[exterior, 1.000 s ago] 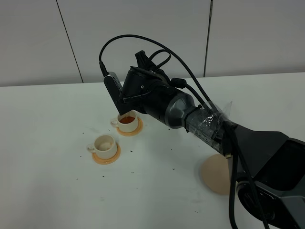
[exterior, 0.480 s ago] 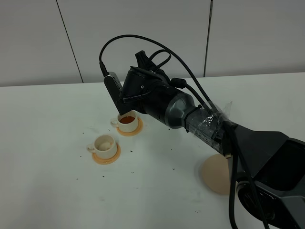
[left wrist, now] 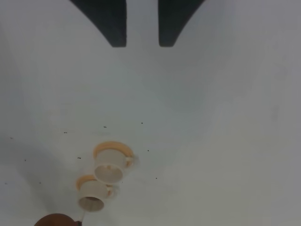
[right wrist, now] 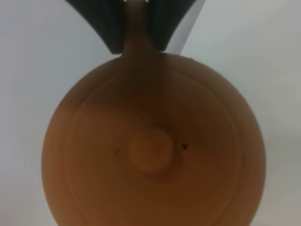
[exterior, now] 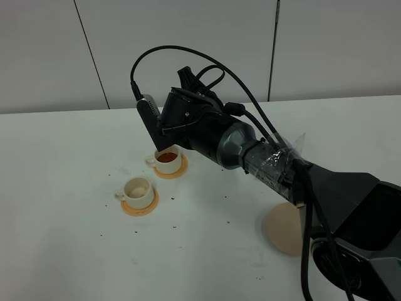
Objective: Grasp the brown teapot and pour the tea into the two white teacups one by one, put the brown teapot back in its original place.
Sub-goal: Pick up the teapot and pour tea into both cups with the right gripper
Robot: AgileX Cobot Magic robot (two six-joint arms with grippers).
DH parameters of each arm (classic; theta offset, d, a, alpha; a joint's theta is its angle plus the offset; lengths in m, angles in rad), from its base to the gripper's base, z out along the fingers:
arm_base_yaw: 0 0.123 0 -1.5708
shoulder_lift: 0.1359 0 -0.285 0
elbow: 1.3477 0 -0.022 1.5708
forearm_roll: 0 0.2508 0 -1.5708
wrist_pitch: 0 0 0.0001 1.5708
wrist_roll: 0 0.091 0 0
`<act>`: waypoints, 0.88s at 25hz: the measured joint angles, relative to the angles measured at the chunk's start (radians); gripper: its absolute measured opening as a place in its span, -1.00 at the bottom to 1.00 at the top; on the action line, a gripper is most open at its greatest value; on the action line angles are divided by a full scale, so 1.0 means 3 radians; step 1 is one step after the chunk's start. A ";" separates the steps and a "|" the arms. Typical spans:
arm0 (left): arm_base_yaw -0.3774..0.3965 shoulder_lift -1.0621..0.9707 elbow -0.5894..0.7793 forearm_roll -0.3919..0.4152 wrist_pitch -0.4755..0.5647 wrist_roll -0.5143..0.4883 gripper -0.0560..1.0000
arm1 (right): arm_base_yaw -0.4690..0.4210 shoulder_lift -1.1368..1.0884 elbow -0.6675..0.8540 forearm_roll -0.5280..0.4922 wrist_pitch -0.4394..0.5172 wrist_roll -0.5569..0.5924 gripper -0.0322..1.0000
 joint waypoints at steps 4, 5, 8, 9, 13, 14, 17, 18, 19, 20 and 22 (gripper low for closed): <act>0.0000 0.0000 0.0000 0.0000 0.0000 0.0000 -0.44 | 0.0000 0.0000 0.0000 0.0000 0.0000 -0.0001 -0.75; 0.0000 0.0000 0.0000 0.0000 0.0000 0.0000 -0.44 | 0.0000 0.0000 0.0000 0.0000 0.0002 -0.0001 -0.75; 0.0000 0.0000 0.0000 0.0000 0.0000 0.0000 -0.44 | 0.0000 0.0000 0.0000 0.0000 0.0002 -0.0001 -0.75; 0.0000 0.0000 0.0000 0.0000 0.0000 0.0000 -0.44 | 0.0000 0.0000 0.0000 0.0000 0.0002 -0.0001 -0.75; 0.0000 0.0000 0.0000 0.0000 0.0000 0.0000 -0.44 | 0.0000 0.0000 0.0000 -0.0003 0.0002 -0.0021 -0.75; 0.0000 0.0000 0.0000 0.0000 0.0000 0.0000 -0.44 | 0.0000 0.0000 0.0000 -0.0003 0.0002 -0.0025 -0.75; 0.0000 0.0000 0.0000 0.0000 0.0000 0.0000 -0.44 | 0.0000 0.0000 0.0000 -0.0003 0.0002 -0.0064 -0.75; 0.0000 0.0000 0.0000 0.0000 0.0000 0.0000 -0.44 | 0.0000 0.0000 0.0000 -0.0003 0.0002 -0.0085 -0.75; 0.0000 0.0000 0.0000 0.0000 0.0000 0.0000 -0.44 | 0.0000 0.0000 0.0000 -0.0003 0.0002 -0.0101 -0.75; 0.0000 0.0000 0.0000 0.0000 0.0000 0.0000 -0.44 | 0.0000 0.0000 0.0000 -0.0003 0.0002 -0.0110 -0.75; 0.0000 0.0000 0.0000 0.0000 0.0000 0.0000 -0.44 | 0.0000 0.0000 0.0000 -0.0003 0.0004 -0.0126 -0.75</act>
